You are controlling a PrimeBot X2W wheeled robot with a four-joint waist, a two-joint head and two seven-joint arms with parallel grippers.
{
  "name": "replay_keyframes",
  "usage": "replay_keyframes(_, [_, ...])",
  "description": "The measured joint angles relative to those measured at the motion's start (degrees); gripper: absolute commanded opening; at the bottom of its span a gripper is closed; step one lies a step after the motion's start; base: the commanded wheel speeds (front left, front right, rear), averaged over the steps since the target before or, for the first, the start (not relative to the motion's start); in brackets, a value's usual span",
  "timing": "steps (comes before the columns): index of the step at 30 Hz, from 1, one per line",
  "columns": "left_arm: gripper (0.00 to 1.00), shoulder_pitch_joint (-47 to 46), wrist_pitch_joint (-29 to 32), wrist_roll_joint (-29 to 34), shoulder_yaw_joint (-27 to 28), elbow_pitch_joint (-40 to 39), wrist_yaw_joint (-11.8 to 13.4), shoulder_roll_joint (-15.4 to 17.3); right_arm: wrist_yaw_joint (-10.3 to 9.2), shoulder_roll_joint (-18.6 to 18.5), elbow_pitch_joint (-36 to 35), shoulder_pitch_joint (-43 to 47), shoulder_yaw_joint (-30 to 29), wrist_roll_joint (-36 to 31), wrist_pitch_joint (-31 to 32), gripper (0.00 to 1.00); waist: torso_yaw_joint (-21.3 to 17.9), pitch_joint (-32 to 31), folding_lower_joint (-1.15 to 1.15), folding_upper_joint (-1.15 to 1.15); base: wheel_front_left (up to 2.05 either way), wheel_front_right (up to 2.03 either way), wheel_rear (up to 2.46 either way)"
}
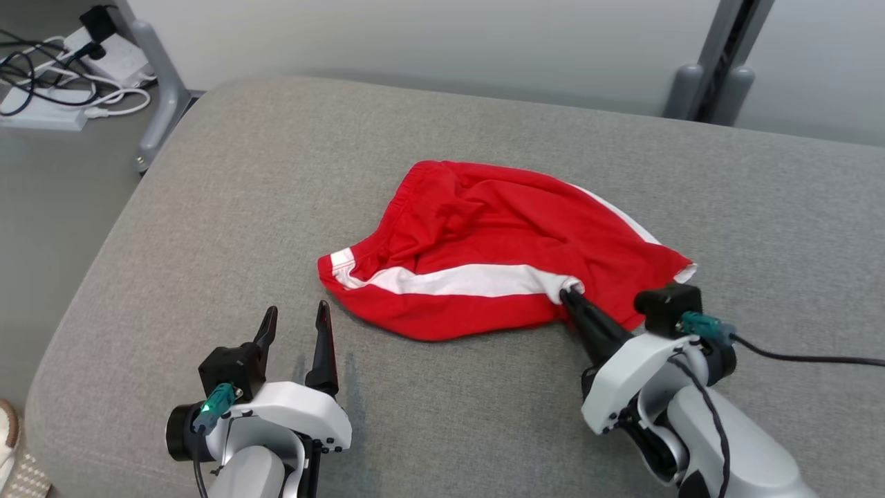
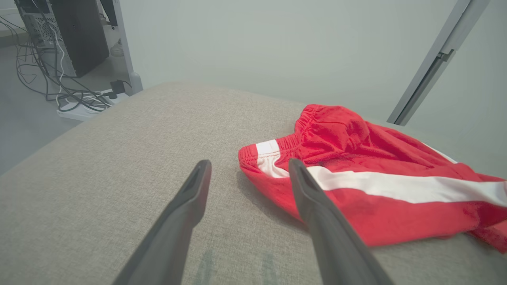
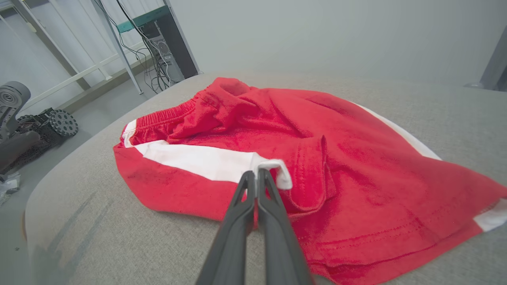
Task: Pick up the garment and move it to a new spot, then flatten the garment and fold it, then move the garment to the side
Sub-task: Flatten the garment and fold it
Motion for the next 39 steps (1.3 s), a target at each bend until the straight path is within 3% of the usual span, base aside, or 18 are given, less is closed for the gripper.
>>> replay_keyframes(11, [1.0, 1.6, 0.0, 0.4, 1.3, 0.6, -0.4, 0.1, 0.0, -4.3, -19.6, 9.4, 10.0, 10.1, 8.7, 0.0, -4.0, -4.2, 0.0, 0.0, 0.0, 0.0, 0.0])
replay_keyframes(22, [1.0, 2.5, 0.0, 0.5, 2.2, 0.5, -0.5, 0.7, 0.0, -6.8, -31.3, 17.0, 11.9, 8.3, 18.7, 0.0, -5.8, -5.6, 0.0, 0.0, 0.0, 0.0, 0.0])
replay_keyframes(23, [1.0, 2.5, 0.0, 0.5, 2.2, 0.5, -0.5, 0.7, 0.0, -6.8, -31.9, 17.8, 11.5, 8.4, 19.2, 0.05, -5.9, -5.5, 0.0, 0.0, 0.0, 0.0, 0.0])
replay_keyframes(24, [1.0, 2.5, 0.0, 0.5, 2.1, 0.5, -0.5, 0.7, 0.0, -6.8, -32.4, 18.3, 10.7, 8.2, 19.5, 0.72, -6.0, -5.5, 0.0, 0.0, 0.0, 0.0, 0.0])
replay_keyframes(25, [1.0, 2.5, 0.0, 0.5, 2.1, 0.5, -0.5, 0.7, 0.0, -6.8, -32.8, 18.6, 9.9, 7.7, 19.6, 1.0, -6.1, -5.4, 0.0, 0.0, 0.0, 0.0, 0.0])
replay_keyframes(35, [1.0, 2.7, 0.0, 0.9, 1.8, 0.5, -0.5, 0.6, 0.0, -7.4, -34.0, 19.1, -0.4, 2.4, 20.5, 1.0, -6.5, -5.0, 0.0, 0.0, 0.0, 0.0, 0.0])
replay_keyframes(39, [1.0, 2.7, 0.0, 0.9, 1.7, 0.2, -0.5, 0.5, 0.0, -7.7, -33.0, 18.6, -6.3, -1.8, 17.8, 1.0, -6.5, -4.4, 0.0, 0.0, 0.0, 0.0, 0.0])
